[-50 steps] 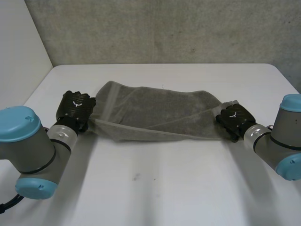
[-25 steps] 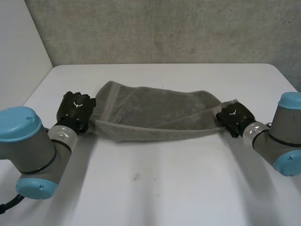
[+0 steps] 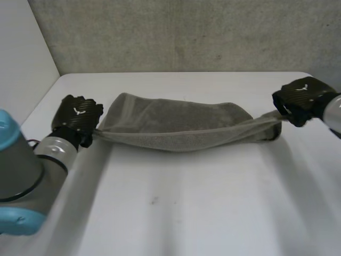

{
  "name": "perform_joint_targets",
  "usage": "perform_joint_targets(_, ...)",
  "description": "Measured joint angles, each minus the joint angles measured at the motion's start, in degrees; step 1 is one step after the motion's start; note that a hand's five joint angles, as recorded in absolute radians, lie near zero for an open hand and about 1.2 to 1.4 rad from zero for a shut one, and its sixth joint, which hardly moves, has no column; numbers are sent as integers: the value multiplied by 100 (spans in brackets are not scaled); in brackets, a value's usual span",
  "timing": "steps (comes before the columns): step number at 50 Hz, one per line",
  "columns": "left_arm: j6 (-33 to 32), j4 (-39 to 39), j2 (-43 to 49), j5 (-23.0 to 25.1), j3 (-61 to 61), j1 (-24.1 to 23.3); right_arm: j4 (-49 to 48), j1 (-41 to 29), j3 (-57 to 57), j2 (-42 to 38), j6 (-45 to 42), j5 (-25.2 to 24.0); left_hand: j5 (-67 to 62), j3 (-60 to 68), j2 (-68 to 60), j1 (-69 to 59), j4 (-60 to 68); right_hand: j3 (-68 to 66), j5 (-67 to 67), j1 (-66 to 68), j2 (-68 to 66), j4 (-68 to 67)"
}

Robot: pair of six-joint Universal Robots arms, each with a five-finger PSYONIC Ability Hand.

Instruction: Fold the towel.

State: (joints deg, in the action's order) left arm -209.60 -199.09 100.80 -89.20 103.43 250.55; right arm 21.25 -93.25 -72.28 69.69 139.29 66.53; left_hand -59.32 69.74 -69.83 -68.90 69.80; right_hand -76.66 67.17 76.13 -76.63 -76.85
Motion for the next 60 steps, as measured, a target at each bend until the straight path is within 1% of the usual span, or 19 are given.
perform_joint_targets(2, -19, 319, -415, 6, 85, 8, 719, 139, 67, 196, -252, -113, 0, 0, 0, 0, 0, 0, 0, 0, 0, 0)
perform_joint_targets(5, -39, 713, -935, 13, 205, 26, 1522, 293, 26, 426, -695, -245, 0, 0, 0, 0, 0, 0, 0, 1, 0, 0)
perform_joint_targets(11, -163, 1482, -1968, 39, 435, 72, 2662, 602, -479, 1045, -1575, -586, 0, 0, 0, 0, 0, 0, 0, 2, 0, 0)
perform_joint_targets(14, -275, 1756, -2290, 49, 523, 88, 2930, 771, -730, 1334, -1798, -790, 0, 0, 0, 0, 0, 0, 0, 2, 0, 0)
perform_joint_targets(17, -488, 2117, -2660, 59, 657, 105, 3168, 1051, -1055, 1764, -2012, -1114, 0, 0, 0, 0, 0, 0, 0, 2, 0, 0)
perform_joint_targets(20, -646, 2309, -2824, 68, 786, 110, 3267, 1302, -1298, 2094, -2191, -1354, 0, 0, 0, 0, 0, 0, 0, 2, 0, 0)
perform_joint_targets(25, -784, 2370, -2839, 77, 998, 120, 3317, 1603, -1621, 2377, -2545, -1548, 0, 0, 0, 0, 0, 0, 0, 3, 0, 0)
perform_joint_targets(28, -802, 2198, -2682, 79, 1089, 142, 3302, 1700, -1747, 2374, -2762, -1569, 0, 0, 0, 0, 0, 0, 0, 3, 0, 0)
perform_joint_targets(31, -798, 1880, -2401, 79, 1112, 176, 3266, 1722, -1772, 2207, -2880, -1552, 0, 0, 0, 0, 0, 0, 0, 3, 0, 0)
perform_joint_targets(35, -800, 1336, -1769, 79, 1050, 218, 3178, 1683, -1691, 1699, -2907, -1519, 0, 0, 0, 0, 0, 0, 0, 3, 0, 0)
perform_joint_targets(39, -806, 1001, -1183, 78, 865, 230, 3036, 1554, -1520, 1193, -2806, -1474, 0, 0, 0, 0, 0, 0, 0, 3, 0, 0)
perform_joint_targets(42, -809, 833, -602, 73, 546, 226, 2832, 1274, -1230, 709, -2576, -1323, 0, 0, 0, -1, 0, 0, 6, 3, 0, 0)
perform_joint_targets(45, -810, 775, -88, 68, 140, 204, 2611, 912, -813, 262, -2279, -1019, 0, 0, 0, -21, 0, 0, 34, 3, 0, 0)
perform_joint_targets(48, -807, 772, 455, 51, -443, 165, 2369, 467, -180, -234, -1922, -569, 0, 1, -1, -22, 1, -20, 52, 3, -1, 0)
perform_joint_targets(52, -796, 792, 1176, 28, -1534, 102, 2053, -135, 1101, -1005, -1372, 59, 0, 1, -2, -22, 1, -21, 55, 4, -1, 0)
perform_joint_targets(53, -794, 790, 1251, 26, -1685, 95, 2008, -196, 1295, -1102, -1299, 111, 0, 1, -2, -22, 1, -21, 55, 5, -3, 0)
perform_joint_targets(55, -784, 794, 1512, 12, -2306, 71, 1882, -414, 2109, -1470, -991, 282, 0, 1, -2, -22, 1, -25, 55, 8, -4, 0)
perform_joint_targets(56, -781, 796, 1565, 10, -2446, 65, 1864, -452, 2268, -1538, -931, 307, 0, 1, -2, -22, 1, -25, 55, 8, -4, 0)
perform_joint_targets(60, -734, 773, 1827, -27, -3542, 23, 1613, -751, 3900, -2079, -371, 481, 0, 2, -2, -22, 1, -29, 55, 13, -23, 0)
